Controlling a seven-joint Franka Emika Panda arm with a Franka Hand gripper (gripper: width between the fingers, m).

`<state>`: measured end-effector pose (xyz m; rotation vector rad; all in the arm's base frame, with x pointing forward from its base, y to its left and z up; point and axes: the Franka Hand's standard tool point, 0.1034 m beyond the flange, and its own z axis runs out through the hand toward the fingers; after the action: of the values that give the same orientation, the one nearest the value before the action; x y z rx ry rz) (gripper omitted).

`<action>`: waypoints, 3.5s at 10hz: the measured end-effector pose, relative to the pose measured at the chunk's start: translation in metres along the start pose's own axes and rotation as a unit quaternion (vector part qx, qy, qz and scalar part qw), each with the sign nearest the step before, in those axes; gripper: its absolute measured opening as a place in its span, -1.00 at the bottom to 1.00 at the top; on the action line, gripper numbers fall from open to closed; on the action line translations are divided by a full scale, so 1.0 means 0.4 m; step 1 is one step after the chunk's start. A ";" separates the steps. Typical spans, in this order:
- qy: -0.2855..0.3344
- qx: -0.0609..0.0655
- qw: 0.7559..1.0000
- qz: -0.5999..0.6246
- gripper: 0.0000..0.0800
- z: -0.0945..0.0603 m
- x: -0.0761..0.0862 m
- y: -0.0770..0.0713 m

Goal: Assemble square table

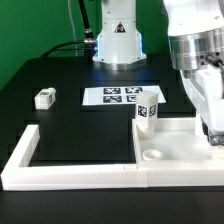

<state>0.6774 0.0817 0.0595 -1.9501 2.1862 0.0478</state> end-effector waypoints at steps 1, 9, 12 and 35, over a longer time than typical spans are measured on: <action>0.002 0.001 0.999 0.035 -0.27 0.007 -0.002 0.006; 0.019 0.005 0.971 -0.239 0.61 -0.030 -0.041 -0.038; 0.033 -0.006 0.928 -0.371 0.62 -0.026 -0.034 -0.035; 0.067 -0.039 0.946 -0.314 -0.28 -0.014 -0.033 -0.013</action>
Offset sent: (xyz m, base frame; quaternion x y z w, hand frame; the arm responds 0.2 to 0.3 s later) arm 0.0000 0.0000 0.0000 0.0000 0.0000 -0.0650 0.9979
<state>0.6832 0.0930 0.0679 -2.6662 1.5441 -0.1042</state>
